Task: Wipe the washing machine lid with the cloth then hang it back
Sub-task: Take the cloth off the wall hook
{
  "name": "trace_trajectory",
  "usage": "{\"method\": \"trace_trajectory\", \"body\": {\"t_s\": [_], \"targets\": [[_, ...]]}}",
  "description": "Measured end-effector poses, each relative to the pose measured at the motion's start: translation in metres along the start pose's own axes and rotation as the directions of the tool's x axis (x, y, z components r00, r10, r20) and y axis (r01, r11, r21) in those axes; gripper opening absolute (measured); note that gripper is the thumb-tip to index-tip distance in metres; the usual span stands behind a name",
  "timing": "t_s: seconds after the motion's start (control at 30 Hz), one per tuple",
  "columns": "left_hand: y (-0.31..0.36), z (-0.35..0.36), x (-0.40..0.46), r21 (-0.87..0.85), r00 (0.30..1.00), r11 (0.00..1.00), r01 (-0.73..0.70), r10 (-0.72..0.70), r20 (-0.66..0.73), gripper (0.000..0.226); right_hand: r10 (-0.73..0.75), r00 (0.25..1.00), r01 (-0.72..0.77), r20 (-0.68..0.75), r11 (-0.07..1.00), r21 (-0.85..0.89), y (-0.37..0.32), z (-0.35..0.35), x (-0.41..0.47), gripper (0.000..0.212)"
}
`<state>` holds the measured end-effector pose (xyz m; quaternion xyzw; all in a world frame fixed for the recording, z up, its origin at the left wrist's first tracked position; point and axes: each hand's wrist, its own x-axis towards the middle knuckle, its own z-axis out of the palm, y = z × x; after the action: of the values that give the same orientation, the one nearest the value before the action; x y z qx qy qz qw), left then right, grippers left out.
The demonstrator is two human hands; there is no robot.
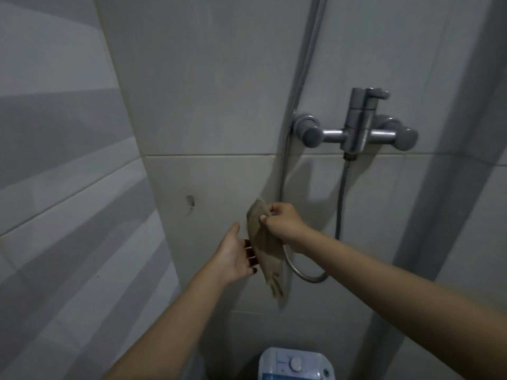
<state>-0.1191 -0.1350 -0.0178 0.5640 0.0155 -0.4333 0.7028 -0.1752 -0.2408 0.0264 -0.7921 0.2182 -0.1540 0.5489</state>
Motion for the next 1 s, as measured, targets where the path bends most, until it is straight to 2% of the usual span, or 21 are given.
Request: {"method": "trace_trajectory", "body": {"t_s": [0.13, 0.2, 0.27, 0.37, 0.43, 0.47, 0.53, 0.6, 0.67, 0.73, 0.77, 0.87, 0.93, 1.0], "targets": [[-0.034, 0.032, -0.002, -0.282, 0.993, 0.959, 0.037, -0.003, 0.119, 0.083, 0.061, 0.997, -0.065, 0.053, 0.995, 0.077, 0.029, -0.025, -0.025, 0.011], [-0.05, 0.038, 0.001, -0.367, 0.99, 0.929, 0.038, 0.016, 0.144, 0.087, 0.063, 0.998, -0.063, 0.021, 0.998, 0.025, 0.049, -0.038, -0.035, 0.013], [-0.062, 0.042, 0.004, -0.404, 0.986, 0.914, 0.022, 0.046, 0.159, 0.078, 0.034, 0.999, -0.035, -0.03, 0.999, -0.014, 0.067, -0.046, -0.044, 0.01], [-0.078, 0.054, 0.004, -0.336, 0.988, 0.94, -0.06, 0.103, 0.113, 0.046, -0.071, 0.986, 0.059, -0.153, 0.995, -0.082, 0.09, -0.057, -0.056, 0.014], [-0.091, 0.066, 0.007, -0.325, 0.99, 0.943, -0.074, 0.108, 0.089, 0.038, -0.119, 0.971, 0.092, -0.209, 0.987, -0.133, 0.112, -0.067, -0.063, 0.01], [-0.093, 0.066, 0.009, -0.313, 0.99, 0.945, -0.093, 0.122, 0.076, 0.036, -0.125, 0.966, 0.1, -0.226, 0.987, -0.123, 0.118, -0.067, -0.065, 0.01], [-0.105, 0.071, 0.017, -0.301, 0.991, 0.948, -0.098, 0.121, 0.056, 0.031, -0.049, 0.972, 0.041, -0.231, 0.998, -0.038, 0.139, -0.074, -0.067, 0.014], [-0.112, 0.069, 0.019, -0.283, 0.99, 0.954, -0.097, 0.122, 0.072, 0.027, 0.078, 0.988, -0.067, -0.131, 0.994, 0.089, 0.149, -0.077, -0.067, 0.034], [-0.118, 0.066, 0.02, -0.242, 0.989, 0.967, -0.08, 0.107, 0.1, 0.027, 0.168, 0.982, -0.182, 0.087, 0.962, 0.202, 0.157, -0.081, -0.068, 0.046], [-0.123, 0.061, 0.023, -0.177, 0.99, 0.981, -0.076, 0.095, 0.102, 0.027, 0.187, 0.947, -0.25, 0.259, 0.939, 0.236, 0.166, -0.084, -0.071, 0.037], [-0.125, 0.058, 0.028, -0.151, 0.991, 0.985, -0.079, 0.094, 0.093, 0.028, 0.197, 0.937, -0.267, 0.288, 0.937, 0.226, 0.171, -0.082, -0.071, 0.032], [-0.133, 0.048, 0.046, -0.074, 0.994, 0.991, -0.111, 0.112, 0.012, 0.023, 0.228, 0.949, -0.278, 0.219, 0.931, 0.236, 0.19, -0.069, -0.068, 0.013], [-0.139, 0.043, 0.057, 0.002, 0.989, 0.99, -0.138, 0.138, -0.047, 0.016, 0.253, 0.951, -0.296, 0.179, 0.911, 0.287, 0.203, -0.061, -0.064, 0.009], [-0.147, 0.033, 0.071, 0.052, 0.986, 0.988, -0.146, 0.149, -0.068, 0.02, 0.273, 0.948, -0.314, 0.164, 0.888, 0.336, 0.218, -0.049, -0.06, 0.007]]}}
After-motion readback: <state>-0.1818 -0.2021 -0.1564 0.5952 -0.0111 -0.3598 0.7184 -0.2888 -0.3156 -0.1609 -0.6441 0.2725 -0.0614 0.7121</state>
